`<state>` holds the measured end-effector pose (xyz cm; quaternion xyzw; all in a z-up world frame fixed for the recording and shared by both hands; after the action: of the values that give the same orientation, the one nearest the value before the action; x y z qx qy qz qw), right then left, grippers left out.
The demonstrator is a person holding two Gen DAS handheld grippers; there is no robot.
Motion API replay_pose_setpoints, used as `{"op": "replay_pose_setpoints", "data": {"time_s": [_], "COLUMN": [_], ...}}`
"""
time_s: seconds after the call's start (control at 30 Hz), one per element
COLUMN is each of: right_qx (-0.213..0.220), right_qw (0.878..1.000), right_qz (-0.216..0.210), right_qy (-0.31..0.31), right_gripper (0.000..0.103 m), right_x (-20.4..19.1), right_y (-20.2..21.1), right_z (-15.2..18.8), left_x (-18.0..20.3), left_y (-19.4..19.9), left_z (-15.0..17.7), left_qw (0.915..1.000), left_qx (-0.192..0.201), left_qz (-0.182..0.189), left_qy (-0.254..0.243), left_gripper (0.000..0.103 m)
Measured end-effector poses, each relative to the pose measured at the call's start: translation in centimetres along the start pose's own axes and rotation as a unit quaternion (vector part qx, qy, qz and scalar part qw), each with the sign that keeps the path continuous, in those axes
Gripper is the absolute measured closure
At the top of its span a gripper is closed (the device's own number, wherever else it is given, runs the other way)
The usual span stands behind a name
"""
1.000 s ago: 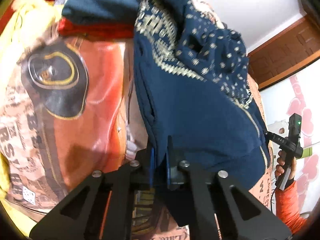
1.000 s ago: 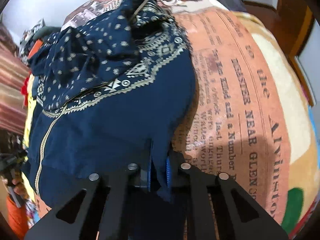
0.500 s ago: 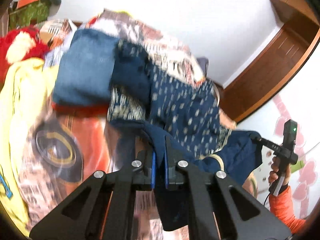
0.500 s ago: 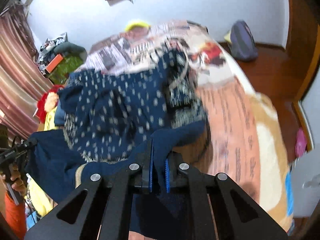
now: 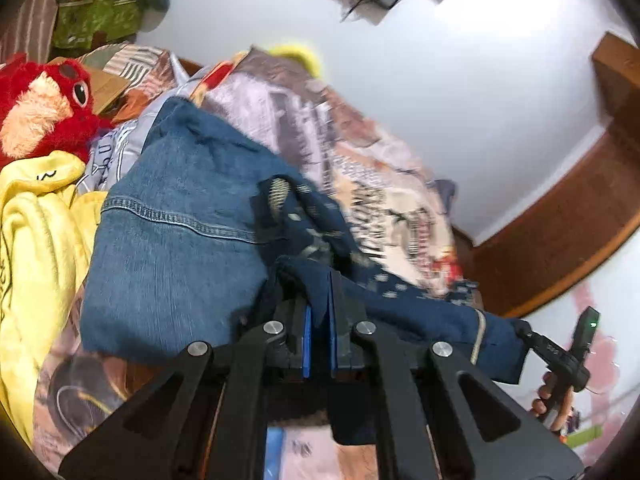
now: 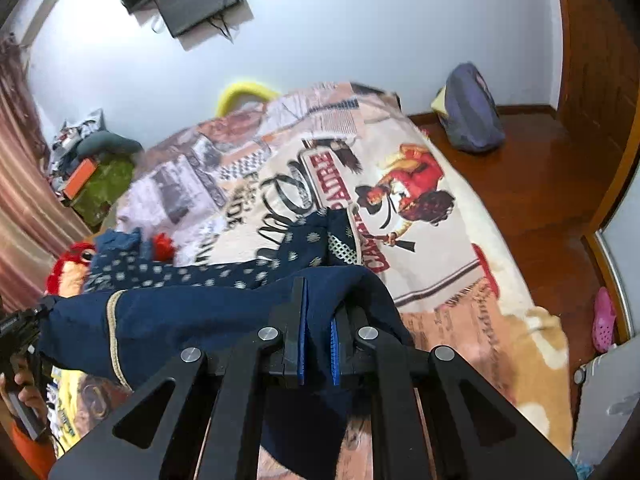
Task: Fold large clothes
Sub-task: 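Lay the folded hoodie flat with both grippers and smooth its edge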
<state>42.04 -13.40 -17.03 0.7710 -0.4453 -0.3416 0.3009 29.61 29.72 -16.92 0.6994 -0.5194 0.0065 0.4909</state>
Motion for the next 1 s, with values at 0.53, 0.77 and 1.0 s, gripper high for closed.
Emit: {"op": "replay_pose_setpoints", "data": {"time_s": [0.53,0.77,1.0], "right_qx": [-0.09,-0.057,-0.066], "right_qw": [0.996,0.998,0.995], "right_qz": [0.012,-0.004,-0.021], "right_qy": [-0.012,0.016,0.065], "right_gripper": [0.083,0.081,0.08], "right_x": [1.9,0.6,-2.6], "right_y": [-5.0,-0.2,1.5], "right_z": [2.2,2.8,5.4], "left_x": [1.2,3.0,5.2], "left_y": [-3.0,1.4,2.9], "left_z": [1.8,2.9,5.6], "left_qw": [0.9871,0.9813,0.9765], "left_qx": [-0.021,0.019,-0.001], "left_qz": [-0.091,-0.102,-0.081], "left_qy": [-0.13,-0.162,-0.2], "left_gripper": [0.087,0.058,0.056]}}
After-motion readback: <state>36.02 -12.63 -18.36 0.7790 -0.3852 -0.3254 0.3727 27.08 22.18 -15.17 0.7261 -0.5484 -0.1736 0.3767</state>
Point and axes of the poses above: each gripper's, at about its wrist camera, not at the fingertips, and y roughly against the way its jaws point, x to its right, z to its underside, the point moved 3 cm from there along -y, roughly the way its jaws point, and after that the axes turned 4 degrees about y, right-handed, at the moved point
